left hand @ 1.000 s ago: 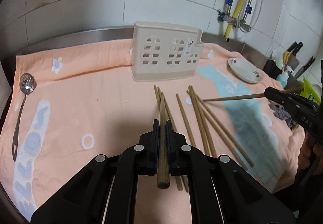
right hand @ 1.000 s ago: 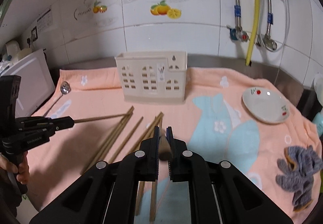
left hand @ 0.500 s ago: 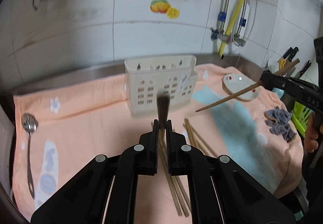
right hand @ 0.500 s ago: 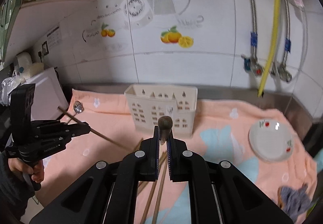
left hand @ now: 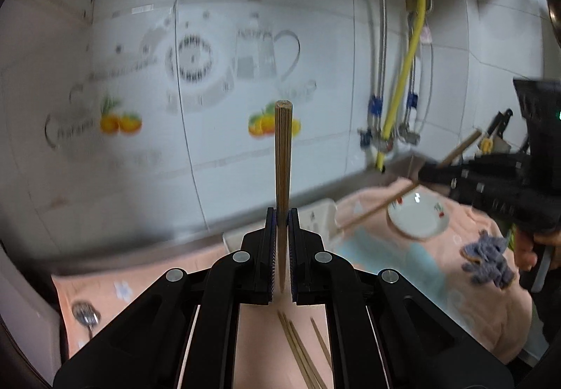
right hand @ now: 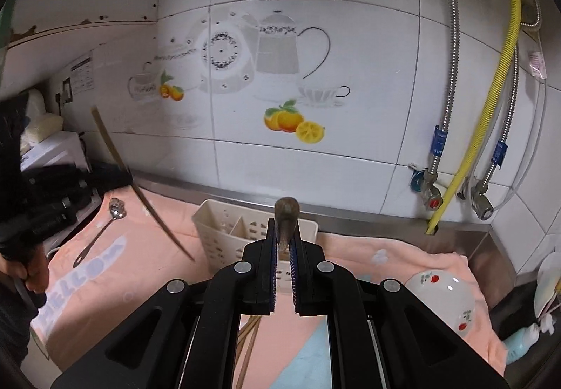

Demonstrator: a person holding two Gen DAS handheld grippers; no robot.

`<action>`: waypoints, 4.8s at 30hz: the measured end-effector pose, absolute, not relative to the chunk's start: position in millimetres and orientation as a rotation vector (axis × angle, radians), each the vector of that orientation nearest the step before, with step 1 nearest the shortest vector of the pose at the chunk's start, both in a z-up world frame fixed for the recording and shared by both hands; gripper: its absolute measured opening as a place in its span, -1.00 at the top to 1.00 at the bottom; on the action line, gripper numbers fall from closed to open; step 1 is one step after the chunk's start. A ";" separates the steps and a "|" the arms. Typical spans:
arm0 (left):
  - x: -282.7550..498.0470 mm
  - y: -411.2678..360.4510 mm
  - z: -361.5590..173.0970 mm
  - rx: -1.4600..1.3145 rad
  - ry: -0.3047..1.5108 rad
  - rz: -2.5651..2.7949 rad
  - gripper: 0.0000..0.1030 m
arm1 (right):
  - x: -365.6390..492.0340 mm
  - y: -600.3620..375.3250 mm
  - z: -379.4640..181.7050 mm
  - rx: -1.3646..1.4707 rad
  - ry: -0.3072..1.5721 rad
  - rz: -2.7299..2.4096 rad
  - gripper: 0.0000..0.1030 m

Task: Organize utensils
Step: 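Carry both chopsticks upright over the white holder and lower them in, then open both grippers to release the chopsticks into the holder, then move both open grippers back down to the remaining chopsticks, then close the right gripper on a chopstick while the left gripper grasps another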

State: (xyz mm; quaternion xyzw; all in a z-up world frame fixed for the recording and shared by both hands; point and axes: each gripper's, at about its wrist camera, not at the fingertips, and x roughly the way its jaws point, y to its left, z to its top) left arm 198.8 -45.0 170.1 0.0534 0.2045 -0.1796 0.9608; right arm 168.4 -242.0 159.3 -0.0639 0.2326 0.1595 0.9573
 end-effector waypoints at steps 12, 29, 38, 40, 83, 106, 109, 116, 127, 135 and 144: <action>264.7 -48.0 168.0 0.109 0.398 -0.267 0.89 | 218.1 -238.2 143.3 -0.138 0.544 0.296 0.87; 297.1 -36.6 109.2 0.097 0.547 -0.248 0.87 | 252.4 -227.1 106.0 -0.150 0.639 0.290 0.86; 275.0 -29.6 115.4 0.101 0.518 -0.238 0.28 | 226.0 -230.6 120.5 -0.166 0.573 0.267 0.57; 265.5 -26.9 117.7 0.103 0.505 -0.232 0.10 | 214.2 -233.1 124.5 -0.172 0.551 0.256 0.55; 108.6 -5.7 -27.3 0.060 0.760 -0.250 -0.50 | 60.1 -221.0 -84.2 -0.082 0.820 0.257 0.67; 126.9 -34.6 -71.4 0.079 0.899 -0.275 0.08 | 62.4 -221.9 -95.4 -0.081 0.843 0.252 0.79; 130.8 -36.1 -76.3 0.073 0.919 -0.274 0.17 | 62.2 -222.7 -95.9 -0.079 0.842 0.253 0.79; 134.2 -40.3 -80.7 0.069 0.941 -0.259 0.28 | 62.0 -222.7 -96.3 -0.078 0.840 0.252 0.79; 138.8 -44.8 -84.6 0.080 0.938 -0.222 0.52 | 62.1 -221.7 -95.3 -0.074 0.832 0.252 0.79; 134.7 -51.6 -84.1 0.058 0.919 -0.260 0.76 | 62.4 -222.4 -96.7 -0.073 0.818 0.249 0.83; 138.7 -50.5 -88.6 0.029 0.936 -0.266 0.76 | 62.5 -223.4 -97.5 -0.071 0.811 0.246 0.85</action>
